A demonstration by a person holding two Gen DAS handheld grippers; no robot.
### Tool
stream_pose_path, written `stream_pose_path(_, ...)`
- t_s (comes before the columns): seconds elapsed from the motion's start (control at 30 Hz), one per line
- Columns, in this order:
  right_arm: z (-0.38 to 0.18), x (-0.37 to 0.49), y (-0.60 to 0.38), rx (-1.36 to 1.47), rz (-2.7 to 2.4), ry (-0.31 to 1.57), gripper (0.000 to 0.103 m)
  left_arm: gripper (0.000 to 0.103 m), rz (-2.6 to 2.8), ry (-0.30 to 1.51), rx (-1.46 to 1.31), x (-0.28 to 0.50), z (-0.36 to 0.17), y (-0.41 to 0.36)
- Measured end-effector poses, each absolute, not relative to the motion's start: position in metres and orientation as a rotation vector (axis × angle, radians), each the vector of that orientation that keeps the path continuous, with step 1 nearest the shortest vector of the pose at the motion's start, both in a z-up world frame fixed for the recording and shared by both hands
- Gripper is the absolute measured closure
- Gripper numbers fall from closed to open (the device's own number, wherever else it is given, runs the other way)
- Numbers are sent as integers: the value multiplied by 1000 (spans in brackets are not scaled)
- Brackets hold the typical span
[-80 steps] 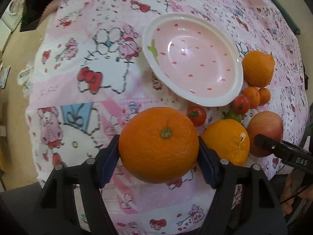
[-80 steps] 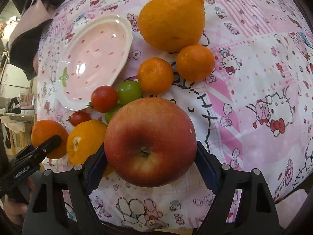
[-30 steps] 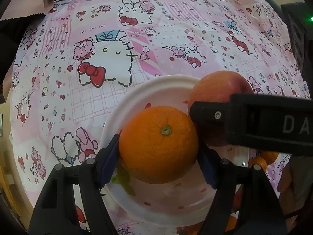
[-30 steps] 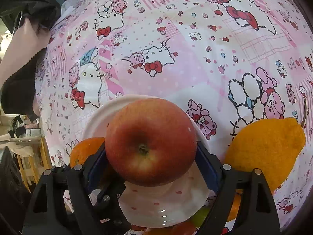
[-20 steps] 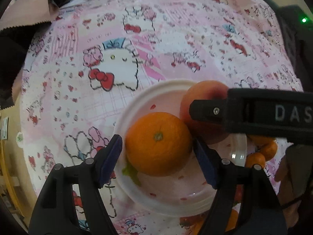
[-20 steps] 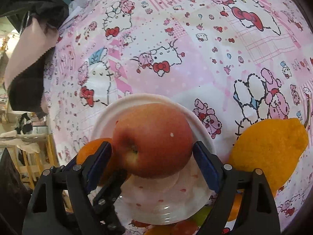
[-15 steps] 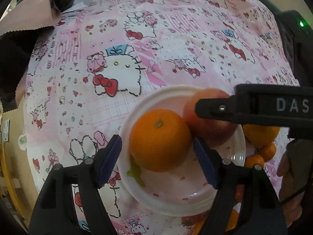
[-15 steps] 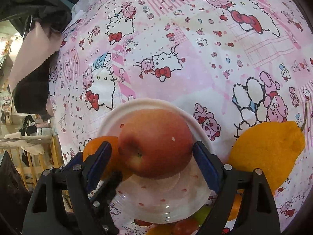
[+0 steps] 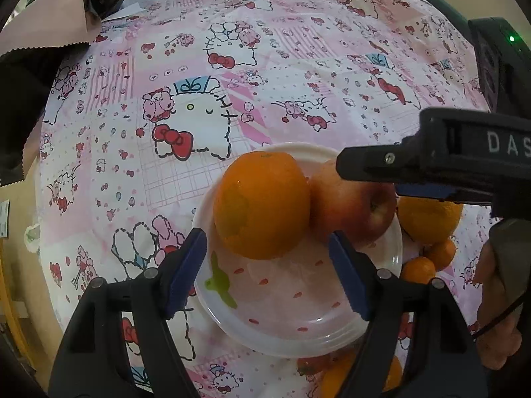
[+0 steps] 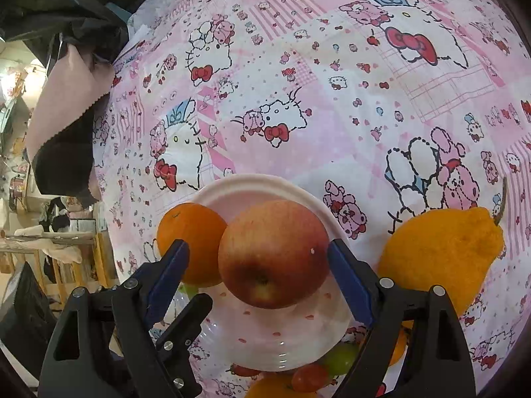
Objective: Organize fruits
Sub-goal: 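Lower the orange onto the plate with the left tool while the right tool places the apple beside it, then grasp the second large orange with the left tool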
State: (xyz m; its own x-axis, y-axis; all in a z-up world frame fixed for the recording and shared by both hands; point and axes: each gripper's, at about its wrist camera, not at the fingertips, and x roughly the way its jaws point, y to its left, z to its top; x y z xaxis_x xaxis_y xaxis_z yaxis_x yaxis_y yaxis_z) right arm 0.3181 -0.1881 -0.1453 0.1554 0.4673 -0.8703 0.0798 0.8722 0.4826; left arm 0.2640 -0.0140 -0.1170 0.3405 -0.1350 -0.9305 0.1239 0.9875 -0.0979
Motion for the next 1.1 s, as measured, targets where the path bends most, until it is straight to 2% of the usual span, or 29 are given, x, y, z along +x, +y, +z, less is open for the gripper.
stream_pose_path(0.37,-110,289,-224,522,282,1327,15,30,-135,1177,-65,240,-89,4)
stream_pose_path(0.73,-104,228,-273,570,222,1314,15,30,-128,1160,-118,192,-69,8)
stream_pose_path(0.9,-104,197,-292,619,185,1301,15,23,-165,1219,-134,160,-81,-7)
stream_pose_path(1.1,-110,177,-301,612,158,1298,15,23,-276,1369,-119,122,-120,-50)
